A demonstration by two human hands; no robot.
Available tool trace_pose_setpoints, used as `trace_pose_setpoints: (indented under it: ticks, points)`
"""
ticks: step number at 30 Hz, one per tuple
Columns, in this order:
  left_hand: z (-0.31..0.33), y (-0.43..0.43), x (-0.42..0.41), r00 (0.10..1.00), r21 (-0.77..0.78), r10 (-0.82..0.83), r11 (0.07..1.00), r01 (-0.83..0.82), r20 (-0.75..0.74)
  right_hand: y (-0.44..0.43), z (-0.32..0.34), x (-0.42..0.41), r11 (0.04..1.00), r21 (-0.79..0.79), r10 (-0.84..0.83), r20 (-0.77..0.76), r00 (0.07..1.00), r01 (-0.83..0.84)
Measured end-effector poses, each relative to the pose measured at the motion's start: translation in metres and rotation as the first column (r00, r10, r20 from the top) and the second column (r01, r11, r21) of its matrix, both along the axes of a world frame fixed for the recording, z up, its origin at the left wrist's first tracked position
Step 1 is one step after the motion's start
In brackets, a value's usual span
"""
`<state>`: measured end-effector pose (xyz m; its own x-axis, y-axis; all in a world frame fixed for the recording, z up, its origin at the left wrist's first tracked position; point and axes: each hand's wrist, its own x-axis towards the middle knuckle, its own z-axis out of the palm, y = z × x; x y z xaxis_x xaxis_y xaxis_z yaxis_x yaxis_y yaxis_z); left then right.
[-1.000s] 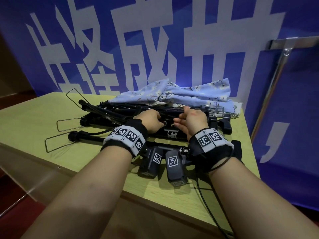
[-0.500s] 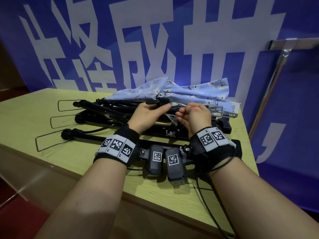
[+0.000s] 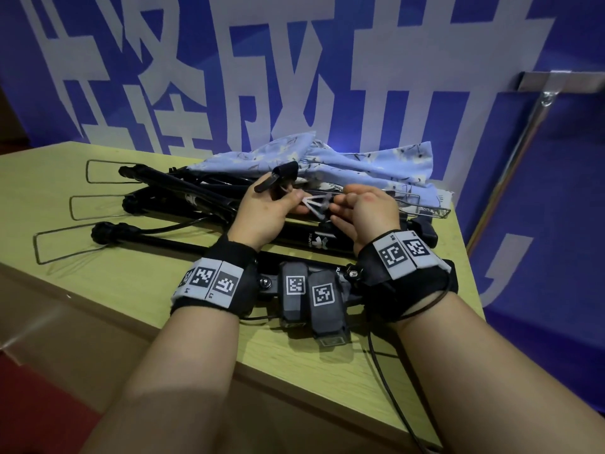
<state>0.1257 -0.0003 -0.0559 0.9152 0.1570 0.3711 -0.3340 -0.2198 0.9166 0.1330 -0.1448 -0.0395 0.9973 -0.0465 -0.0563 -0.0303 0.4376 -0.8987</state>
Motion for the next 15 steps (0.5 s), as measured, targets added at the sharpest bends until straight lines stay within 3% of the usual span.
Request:
trace_pose_setpoints:
  ticks: [6,11,15]
  points:
    - [0.003,0.000,-0.006,0.996,0.103,-0.015,0.994,0.024,-0.083,0.002,-0.001,-0.008,0.990,-0.014,0.143,0.132,0.981,-0.143]
    - [0.006,-0.001,-0.015,0.997,0.205,0.025,0.979,-0.010,-0.074,0.005,0.006,-0.012,0.993,-0.009,0.115,0.060,0.992,-0.115]
    - [0.004,0.003,-0.014,0.998,0.155,0.040,0.987,-0.033,-0.041,0.004,0.006,-0.012,0.996,-0.054,0.068,0.054,0.996,-0.065]
